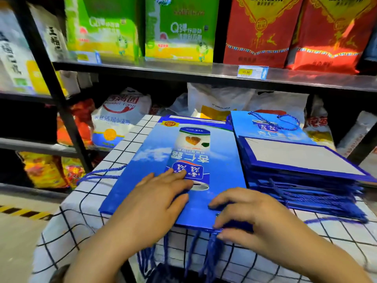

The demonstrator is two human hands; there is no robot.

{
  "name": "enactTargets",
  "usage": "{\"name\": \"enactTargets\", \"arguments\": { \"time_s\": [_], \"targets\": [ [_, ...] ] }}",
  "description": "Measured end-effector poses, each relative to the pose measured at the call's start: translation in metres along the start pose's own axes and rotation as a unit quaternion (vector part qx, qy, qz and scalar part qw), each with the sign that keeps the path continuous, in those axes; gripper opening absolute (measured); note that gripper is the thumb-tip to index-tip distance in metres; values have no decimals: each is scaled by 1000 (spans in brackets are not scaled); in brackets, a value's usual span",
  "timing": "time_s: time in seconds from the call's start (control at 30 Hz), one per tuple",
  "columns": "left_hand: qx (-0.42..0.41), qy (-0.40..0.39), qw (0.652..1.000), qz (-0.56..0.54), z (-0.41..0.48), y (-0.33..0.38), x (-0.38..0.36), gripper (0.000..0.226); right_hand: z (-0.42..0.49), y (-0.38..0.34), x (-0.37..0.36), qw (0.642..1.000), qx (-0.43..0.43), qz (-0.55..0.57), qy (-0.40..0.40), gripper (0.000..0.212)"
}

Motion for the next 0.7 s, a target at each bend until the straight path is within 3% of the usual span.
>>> {"name": "enactTargets", "arguments": {
  "time_s": [0.1, 0.2, 0.23, 0.3, 0.37, 0.47, 0.6, 0.7],
  "targets": [
    [-24, 42, 993, -109, -5, 8, 14, 52, -5, 5, 8, 994, -53, 66, 70, 19],
    [-23, 45, 955, -293, -14, 18, 24, 44, -13, 26, 13, 968, -143, 137, 152, 32],
    [-34, 39, 959, -277, -17, 25, 22, 43, -16, 31, 12, 958, -168, 155, 174, 33],
    [-62, 59, 989, -122, -20, 40, 20, 43, -22, 34, 9, 943, -202, 160, 210, 31],
    [-89, 114, 989, -40, -24, 53, 22, 34, -26, 31, 8, 936, -223, 138, 233, 29],
    [-60, 124, 985, -103, -25, 48, 30, 20, -31, 33, 13, 929, -244, 118, 252, 24],
    [37, 145, 965, -214, -33, 15, 63, 27, -43, 46, 26, 920, -275, 113, 257, 11],
    [121, 150, 961, -199, -37, -19, 80, 33, -49, 53, 31, 915, -287, 125, 254, 12]
  ]
}}
Point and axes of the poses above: each hand's wrist, its own z-axis towards the middle knuckle, its own x-axis out of the back of the hand, y = z × x, the point moved 10 cm from there along z, towards the middle knuckle, and after that the axes turned 4 degrees about -x, right-handed, at the moved point
